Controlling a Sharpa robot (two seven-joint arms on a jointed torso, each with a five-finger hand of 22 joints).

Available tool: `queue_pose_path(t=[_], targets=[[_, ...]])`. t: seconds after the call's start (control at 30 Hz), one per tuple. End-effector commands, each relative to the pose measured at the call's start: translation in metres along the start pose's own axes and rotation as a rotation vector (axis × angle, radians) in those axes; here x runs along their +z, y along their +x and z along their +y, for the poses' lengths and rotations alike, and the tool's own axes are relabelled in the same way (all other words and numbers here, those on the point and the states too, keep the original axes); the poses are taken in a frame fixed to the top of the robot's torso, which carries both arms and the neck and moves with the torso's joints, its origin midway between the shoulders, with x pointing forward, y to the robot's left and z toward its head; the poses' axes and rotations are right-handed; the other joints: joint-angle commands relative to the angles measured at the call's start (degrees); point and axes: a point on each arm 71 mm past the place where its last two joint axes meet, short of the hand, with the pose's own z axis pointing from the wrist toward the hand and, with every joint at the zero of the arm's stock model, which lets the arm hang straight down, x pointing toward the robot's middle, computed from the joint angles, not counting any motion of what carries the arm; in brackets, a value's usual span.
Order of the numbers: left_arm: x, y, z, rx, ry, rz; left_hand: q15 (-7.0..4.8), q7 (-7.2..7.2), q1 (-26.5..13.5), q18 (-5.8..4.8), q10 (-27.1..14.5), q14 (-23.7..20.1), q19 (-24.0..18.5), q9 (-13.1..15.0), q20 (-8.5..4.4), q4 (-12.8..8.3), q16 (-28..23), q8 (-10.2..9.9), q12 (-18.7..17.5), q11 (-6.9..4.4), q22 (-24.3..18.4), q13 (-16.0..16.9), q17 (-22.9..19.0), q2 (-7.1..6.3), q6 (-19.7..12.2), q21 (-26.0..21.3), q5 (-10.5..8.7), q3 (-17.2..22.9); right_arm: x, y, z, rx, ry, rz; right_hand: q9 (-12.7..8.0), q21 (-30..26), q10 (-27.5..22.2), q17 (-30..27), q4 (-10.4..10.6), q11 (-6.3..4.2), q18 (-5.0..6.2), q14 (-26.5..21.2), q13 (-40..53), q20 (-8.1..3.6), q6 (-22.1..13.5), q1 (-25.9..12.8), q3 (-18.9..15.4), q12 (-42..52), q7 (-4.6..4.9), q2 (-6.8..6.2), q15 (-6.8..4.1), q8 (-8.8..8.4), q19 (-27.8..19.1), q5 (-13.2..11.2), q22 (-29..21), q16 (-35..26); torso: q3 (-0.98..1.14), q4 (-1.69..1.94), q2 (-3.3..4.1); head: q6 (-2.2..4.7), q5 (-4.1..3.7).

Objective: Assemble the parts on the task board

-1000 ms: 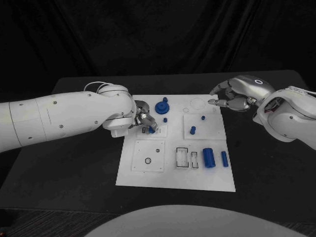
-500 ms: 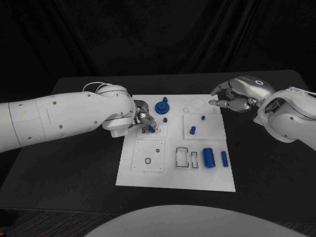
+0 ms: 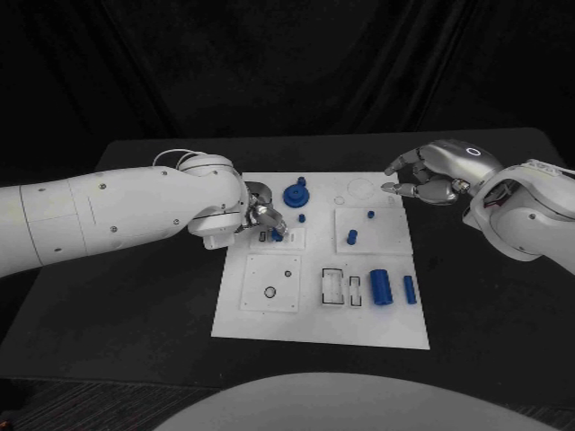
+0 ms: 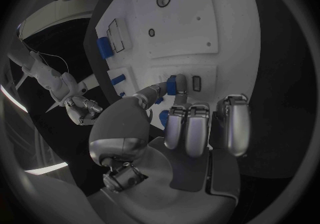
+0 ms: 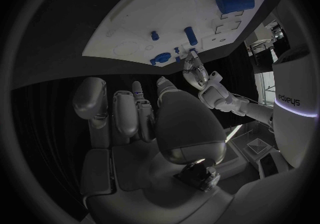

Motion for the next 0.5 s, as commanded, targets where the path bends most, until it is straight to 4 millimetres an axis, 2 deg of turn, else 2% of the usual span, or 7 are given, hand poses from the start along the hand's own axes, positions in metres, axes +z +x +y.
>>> queue_pose_path(t=[0.03,0.33,0.4,0.43,0.47,0.5], targets=[[0.0003,0.0012,-0.0018,0.008,0.015,0.013,-0.28,-0.3,-0.16,-0.25,5.99,6.06,-0.36,-0.03,0.15,-0.1,0.15,-0.29,0.2,-0.36,8.59,15.07,15.1,0.64,0.09,-0.29,0.18,0.47,-0.0003,0.0015,-0.0009,-0.004,0.015,0.007,-0.06,-0.37,-0.26,0.01,-0.17,0.02,0.77,0.92,3.44,0.11,0.23,0.36,0.11,-0.31,0.12,-0.05,0.01,-0.2,-0.35,0.3,7.41,-0.2,0.04,0.05,0.02,-0.01,-0.02],[0.0001,0.0031,0.0001,0.022,0.006,0.033,-0.24,-0.24,-0.32,-0.14,5.99,6.06,-0.72,0.06,0.16,-0.29,0.15,-0.57,0.2,-0.29,8.33,15.07,15.1,0.56,0.03,-0.68,-0.55,0.46,-0.0001,0.002,-0.0009,-0.004,0.016,0.011,-0.15,-0.45,-0.26,-0.03,-0.13,0.03,0.78,0.91,3.43,0.12,0.26,0.46,0.11,-0.33,0.15,0.01,0.01,-0.23,-0.37,0.27,7.4,-0.24,0.03,-0.02,-0.01,-0.01,0.16],[0.0001,0.0035,0.0004,0.023,0.004,0.036,-0.21,-0.21,-0.52,-0.11,5.99,6.06,-0.84,0.11,0.18,-0.33,0.15,-0.83,0.2,-0.25,8.25,15.07,15.1,0.58,0.01,-0.87,-1.61,0.34,-0.0001,0.002,-0.0008,-0.004,0.016,0.012,-0.15,-0.45,-0.26,-0.03,-0.13,0.03,0.78,0.91,3.43,0.12,0.26,0.46,0.11,-0.33,0.15,0.01,0.01,-0.23,-0.37,0.27,7.4,-0.24,0.04,-0.03,0.0,-0.01,0.19],[0.0001,0.0036,0.0005,0.024,0.004,0.037,-0.19,-0.19,-0.76,-0.11,5.99,6.06,-0.87,0.11,0.25,-0.27,0.15,-1.27,0.2,-0.23,8.23,15.07,15.1,0.74,-0.02,-1.01,-4.65,-0.01,-0.0001,0.002,-0.0008,-0.004,0.016,0.012,-0.15,-0.45,-0.26,-0.03,-0.13,0.03,0.78,0.91,3.43,0.12,0.26,0.46,0.11,-0.33,0.15,0.01,0.01,-0.23,-0.37,0.27,7.4,-0.24,0.04,-0.03,0.02,-0.01,0.18],[0.0002,0.0038,0.0006,0.025,0.003,0.038,-0.16,-0.16,-0.81,-0.09,5.99,6.06,-0.89,0.11,0.24,-0.27,0.15,-1.41,0.2,-0.22,8.22,15.07,15.1,0.76,0.0,-1.07,-5.23,-0.12,0.0,0.0021,-0.0007,-0.004,0.016,0.012,-0.15,-0.45,-0.26,-0.03,-0.13,0.03,0.78,0.91,3.43,0.12,0.26,0.46,0.11,-0.33,0.15,0.01,0.01,-0.23,-0.37,0.27,7.4,-0.24,0.05,-0.02,0.02,-0.01,0.17],[0.0002,0.0039,0.0006,0.025,0.003,0.039,-0.01,0.07,-1.71,-0.06,5.99,6.06,-1.12,-0.27,0.44,0.83,0.15,-2.4,0.2,-0.09,8.08,15.07,15.1,0.9,-0.19,-1.4,-11.22,-1.68,0.0,0.0021,-0.0007,-0.004,0.016,0.012,-0.15,-0.45,-0.26,-0.03,-0.13,0.03,0.78,0.91,3.43,0.12,0.26,0.46,0.11,-0.33,0.15,0.01,0.01,-0.23,-0.37,0.27,7.4,-0.24,0.05,-0.01,0.03,-0.01,0.16]])
